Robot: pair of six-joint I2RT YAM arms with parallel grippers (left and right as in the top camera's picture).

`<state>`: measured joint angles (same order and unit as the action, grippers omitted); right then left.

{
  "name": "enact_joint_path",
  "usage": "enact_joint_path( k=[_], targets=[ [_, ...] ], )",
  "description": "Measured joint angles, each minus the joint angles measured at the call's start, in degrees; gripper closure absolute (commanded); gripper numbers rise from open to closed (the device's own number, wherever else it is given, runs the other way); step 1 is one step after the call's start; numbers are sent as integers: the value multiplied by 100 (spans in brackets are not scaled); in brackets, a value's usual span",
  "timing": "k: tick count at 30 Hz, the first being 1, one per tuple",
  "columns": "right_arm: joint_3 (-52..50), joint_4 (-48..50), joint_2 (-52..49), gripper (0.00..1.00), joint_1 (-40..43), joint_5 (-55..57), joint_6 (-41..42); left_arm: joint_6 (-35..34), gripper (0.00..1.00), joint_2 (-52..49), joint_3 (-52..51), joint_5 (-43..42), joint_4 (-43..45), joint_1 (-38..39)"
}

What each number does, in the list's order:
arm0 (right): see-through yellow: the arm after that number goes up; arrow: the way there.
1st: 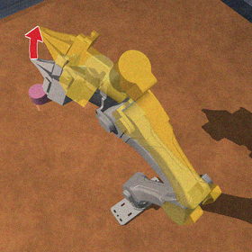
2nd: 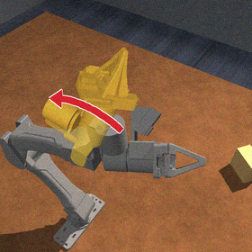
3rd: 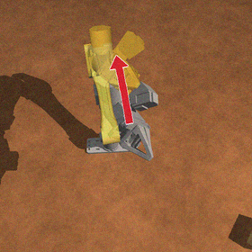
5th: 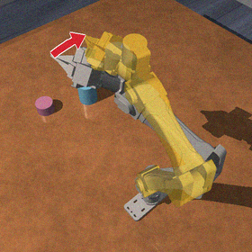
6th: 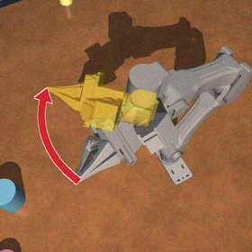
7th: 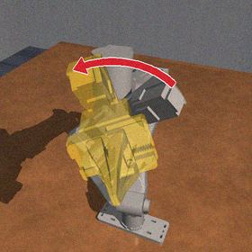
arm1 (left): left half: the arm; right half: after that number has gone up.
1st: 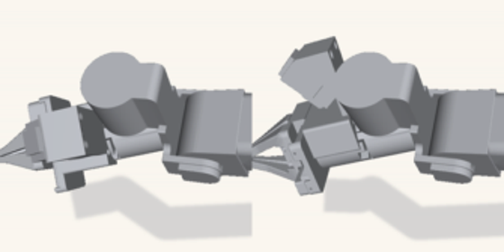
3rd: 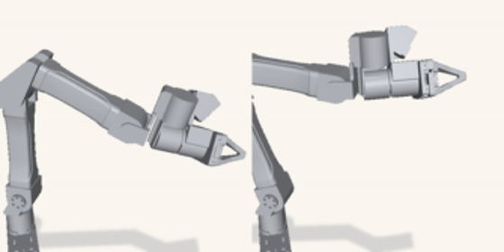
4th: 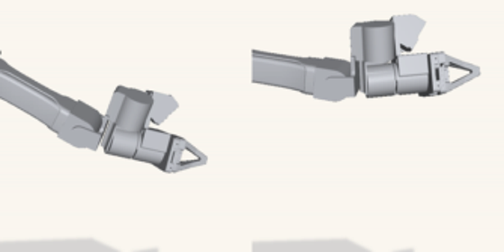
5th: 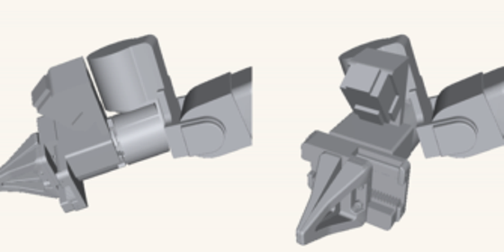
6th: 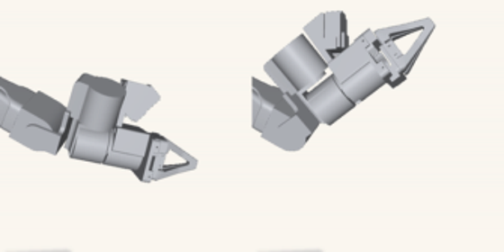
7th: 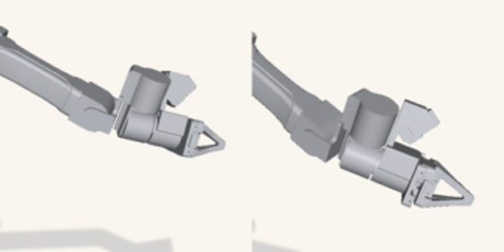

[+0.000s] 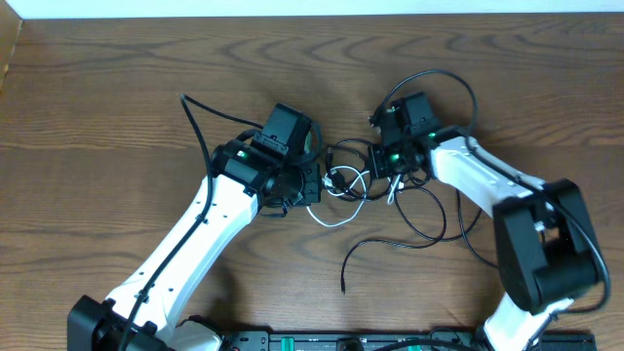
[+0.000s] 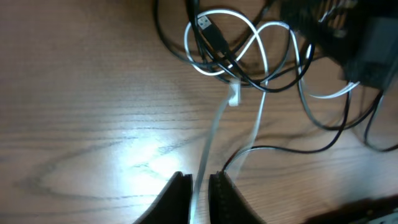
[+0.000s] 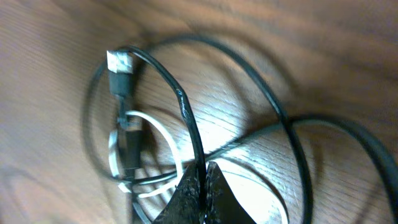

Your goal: Untangle cables

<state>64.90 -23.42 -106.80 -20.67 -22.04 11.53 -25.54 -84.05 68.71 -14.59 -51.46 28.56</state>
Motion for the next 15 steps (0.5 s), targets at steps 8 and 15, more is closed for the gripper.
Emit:
enact_joint_path(
  k=[8, 15],
  targets=[
    [4, -94, 1285, 99, 39, -79, 2, 4, 46, -96, 0, 92, 11, 0],
    [4, -260, 1757, 99, 39, -223, 2, 11, 46, -96, 0, 273, 348, 0]
  ],
)
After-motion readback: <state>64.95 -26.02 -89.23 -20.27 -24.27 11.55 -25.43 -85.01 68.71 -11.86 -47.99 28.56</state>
